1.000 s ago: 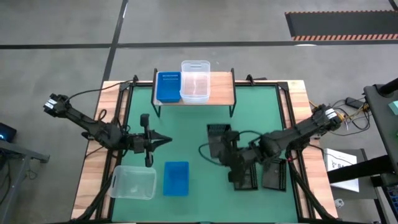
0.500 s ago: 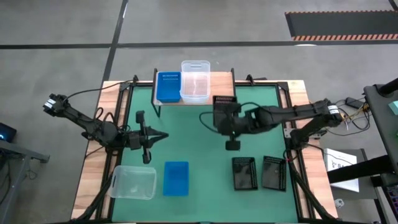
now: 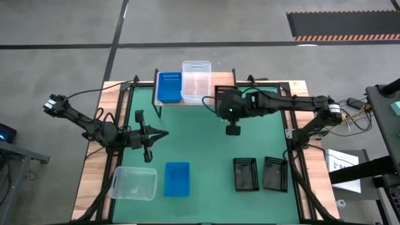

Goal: Stack baskets on shelf by color
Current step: Put the left black bin on the shelf, then stack the left black bin on the black bin on the shelf

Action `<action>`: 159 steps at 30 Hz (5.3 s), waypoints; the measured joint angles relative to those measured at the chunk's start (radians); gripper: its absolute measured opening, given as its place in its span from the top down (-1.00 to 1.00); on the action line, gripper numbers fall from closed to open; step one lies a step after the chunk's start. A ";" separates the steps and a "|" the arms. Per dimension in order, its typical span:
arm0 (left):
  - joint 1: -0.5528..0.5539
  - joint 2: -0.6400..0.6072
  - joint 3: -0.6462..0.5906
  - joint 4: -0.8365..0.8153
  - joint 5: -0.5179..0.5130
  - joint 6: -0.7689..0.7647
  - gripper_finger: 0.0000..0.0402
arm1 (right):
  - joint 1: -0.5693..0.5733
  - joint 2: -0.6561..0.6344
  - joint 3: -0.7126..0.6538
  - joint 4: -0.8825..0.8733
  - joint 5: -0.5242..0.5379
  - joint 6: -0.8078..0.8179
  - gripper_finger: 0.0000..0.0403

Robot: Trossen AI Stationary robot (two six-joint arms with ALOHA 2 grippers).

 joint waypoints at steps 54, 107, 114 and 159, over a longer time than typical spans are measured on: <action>0.000 -0.007 -0.013 0.003 0.001 0.019 1.00 | -0.286 0.068 -0.055 0.199 -0.165 -0.141 0.56; 0.000 0.001 -0.016 0.062 0.002 0.041 1.00 | 0.424 -0.044 -0.063 0.212 -0.103 0.348 0.15; 0.000 0.001 -0.017 0.068 0.002 0.015 1.00 | 0.527 0.062 -0.069 0.245 -0.067 0.296 0.15; -0.006 0.214 -0.029 0.269 0.021 -0.211 1.00 | 0.916 0.206 -0.300 0.184 -0.040 0.917 0.15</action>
